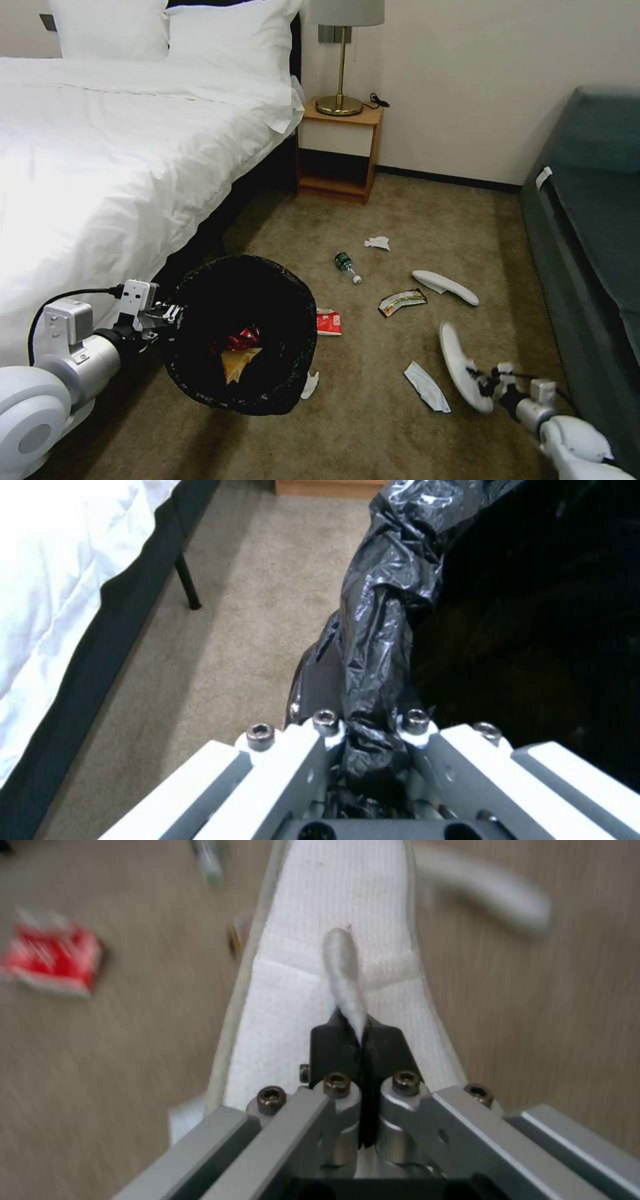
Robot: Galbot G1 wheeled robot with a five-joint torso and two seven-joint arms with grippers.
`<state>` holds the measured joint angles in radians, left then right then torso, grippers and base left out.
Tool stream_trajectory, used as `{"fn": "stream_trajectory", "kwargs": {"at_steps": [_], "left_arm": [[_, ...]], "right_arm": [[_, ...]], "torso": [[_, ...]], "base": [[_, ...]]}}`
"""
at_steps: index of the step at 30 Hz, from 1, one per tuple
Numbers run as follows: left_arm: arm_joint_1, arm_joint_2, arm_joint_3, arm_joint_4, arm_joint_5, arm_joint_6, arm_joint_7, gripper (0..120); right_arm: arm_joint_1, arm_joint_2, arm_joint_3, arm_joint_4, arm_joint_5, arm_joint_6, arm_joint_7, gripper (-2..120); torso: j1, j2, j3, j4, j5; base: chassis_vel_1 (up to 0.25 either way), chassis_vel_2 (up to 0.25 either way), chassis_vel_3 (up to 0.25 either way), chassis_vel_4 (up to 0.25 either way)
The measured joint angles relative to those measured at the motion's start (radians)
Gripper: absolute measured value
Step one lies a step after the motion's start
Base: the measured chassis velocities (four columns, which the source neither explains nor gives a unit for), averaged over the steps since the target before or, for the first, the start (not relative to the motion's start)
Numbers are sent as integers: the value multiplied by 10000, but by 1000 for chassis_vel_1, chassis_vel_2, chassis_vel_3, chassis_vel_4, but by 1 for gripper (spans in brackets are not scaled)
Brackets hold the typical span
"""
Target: Pick up the trash bin, then pick up the garbage on the floor and place it into the trash bin.
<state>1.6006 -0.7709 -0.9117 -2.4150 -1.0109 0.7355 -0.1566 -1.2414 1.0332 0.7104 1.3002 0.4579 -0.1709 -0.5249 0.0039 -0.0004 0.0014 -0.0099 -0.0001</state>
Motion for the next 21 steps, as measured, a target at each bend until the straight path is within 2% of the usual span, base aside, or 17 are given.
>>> {"fn": "stream_trajectory", "kwargs": {"at_steps": [2, 6, 8, 12, 14, 21], "left_arm": [[34, 11, -18, -21, -42, 0, 0, 1], [37, 51, -20, -22, -74, 0, -1, 1], [31, 66, 3, -22, -108, 0, -6, 1], [37, 66, 32, -23, -128, 0, -17, 1], [49, 71, 54, -22, -226, 0, -75, 1], [-13, 230, 150, 54, -459, 0, -187, 1]], "right_arm": [[-169, -314, 227, 1134, 413, -192, 171, 0], [-220, -524, 356, 2221, 749, -396, 268, 0], [-186, -680, 409, 3473, 1165, -710, 462, 0], [-53, -762, 381, 4461, 1572, -1005, 734, 0], [288, -893, 161, 5601, 2389, -1401, 1198, 0], [1361, -1194, -741, 7090, 3554, -1894, 1497, 0]], "torso": [[0, 0, 0, 3, -4], [1, 0, 0, 0, 3], [0, 0, 0, 2, -1], [0, 1, 0, 2, -1], [0, 0, 0, 2, 0], [0, 0, 0, 2, -1]], "base": [[0, 0, 0, 0], [0, 0, 0, 0], [0, 0, 0, 0], [0, 0, 0, 0], [0, 0, 0, 0], [0, 0, 0, 0]]}}
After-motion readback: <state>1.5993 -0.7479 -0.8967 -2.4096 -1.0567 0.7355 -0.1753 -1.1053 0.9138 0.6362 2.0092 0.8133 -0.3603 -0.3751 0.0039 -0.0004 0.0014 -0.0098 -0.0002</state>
